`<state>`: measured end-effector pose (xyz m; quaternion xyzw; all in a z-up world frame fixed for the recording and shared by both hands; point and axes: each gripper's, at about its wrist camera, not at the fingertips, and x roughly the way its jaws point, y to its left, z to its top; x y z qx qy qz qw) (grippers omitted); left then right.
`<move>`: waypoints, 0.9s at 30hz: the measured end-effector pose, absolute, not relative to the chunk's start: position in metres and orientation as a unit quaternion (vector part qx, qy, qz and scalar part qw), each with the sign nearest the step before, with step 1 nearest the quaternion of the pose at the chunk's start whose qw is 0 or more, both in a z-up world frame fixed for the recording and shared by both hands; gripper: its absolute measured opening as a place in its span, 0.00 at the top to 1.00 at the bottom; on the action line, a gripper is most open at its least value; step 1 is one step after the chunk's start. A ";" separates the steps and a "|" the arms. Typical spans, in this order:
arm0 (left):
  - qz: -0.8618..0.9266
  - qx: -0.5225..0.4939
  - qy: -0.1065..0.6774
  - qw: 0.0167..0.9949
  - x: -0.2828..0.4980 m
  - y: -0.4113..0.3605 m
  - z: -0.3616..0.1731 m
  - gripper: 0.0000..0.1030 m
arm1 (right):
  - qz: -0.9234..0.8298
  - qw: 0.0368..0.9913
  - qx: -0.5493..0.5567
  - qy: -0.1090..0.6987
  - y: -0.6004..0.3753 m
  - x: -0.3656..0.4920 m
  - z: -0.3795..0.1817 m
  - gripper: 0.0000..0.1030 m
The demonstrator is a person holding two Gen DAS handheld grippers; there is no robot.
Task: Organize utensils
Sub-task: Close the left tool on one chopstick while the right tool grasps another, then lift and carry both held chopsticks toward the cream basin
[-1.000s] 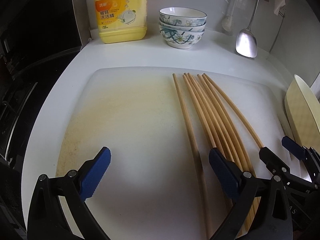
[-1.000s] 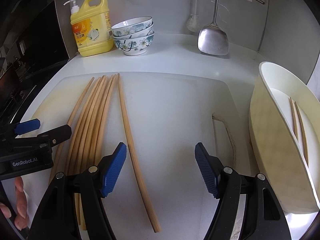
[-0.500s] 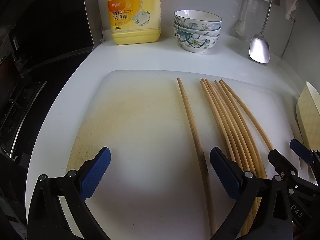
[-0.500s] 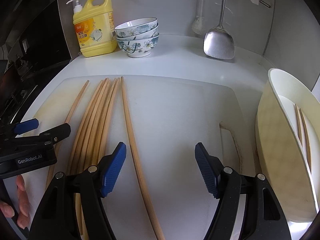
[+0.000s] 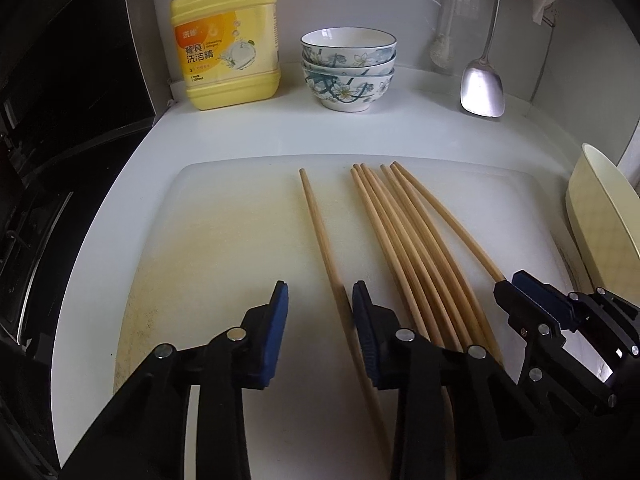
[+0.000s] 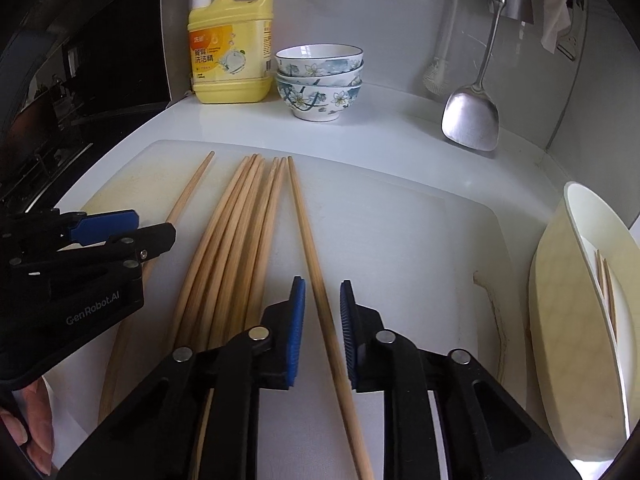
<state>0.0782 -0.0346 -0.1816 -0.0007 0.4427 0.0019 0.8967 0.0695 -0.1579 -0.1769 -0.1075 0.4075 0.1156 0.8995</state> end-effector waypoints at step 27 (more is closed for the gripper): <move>-0.165 0.030 0.459 0.873 0.050 -0.037 -0.090 0.93 | 0.031 0.901 0.070 0.426 -0.200 0.020 -0.079 0.94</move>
